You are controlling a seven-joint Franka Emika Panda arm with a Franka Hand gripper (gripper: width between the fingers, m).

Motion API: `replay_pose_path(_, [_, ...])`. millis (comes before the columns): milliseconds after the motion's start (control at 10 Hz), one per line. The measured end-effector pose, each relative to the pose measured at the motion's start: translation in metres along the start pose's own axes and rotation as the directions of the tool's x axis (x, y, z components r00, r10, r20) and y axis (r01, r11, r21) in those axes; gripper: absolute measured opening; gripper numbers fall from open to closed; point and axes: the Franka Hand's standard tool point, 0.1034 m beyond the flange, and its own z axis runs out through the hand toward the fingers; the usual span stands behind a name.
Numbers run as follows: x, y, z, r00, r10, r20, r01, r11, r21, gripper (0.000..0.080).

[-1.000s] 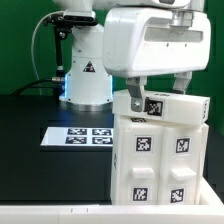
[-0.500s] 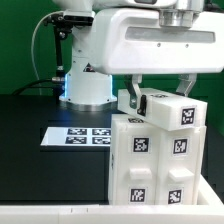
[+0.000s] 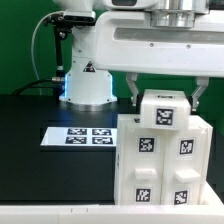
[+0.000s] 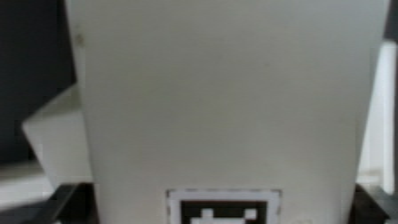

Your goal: Assemble cabinet

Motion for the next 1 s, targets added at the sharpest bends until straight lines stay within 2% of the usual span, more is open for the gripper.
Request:
replay_pose_path(200, [0.002,0.001,0.000,0.983,0.183,0.022,-0.184,0.982,0.037,0.0553])
replay_pose_path(600, [0.001,0.001,0.001,0.890,0.456,0.032,-0.456,0.889,0.029,0.0553])
replay_pose_path(800, [0.003,-0.001,0.001,0.678,0.733,0.055,-0.735,0.677,0.037,0.0553])
replay_pose_path(1000, [0.011,-0.006,0.001,0.462,0.883,0.086,-0.887,0.457,0.073,0.0553])
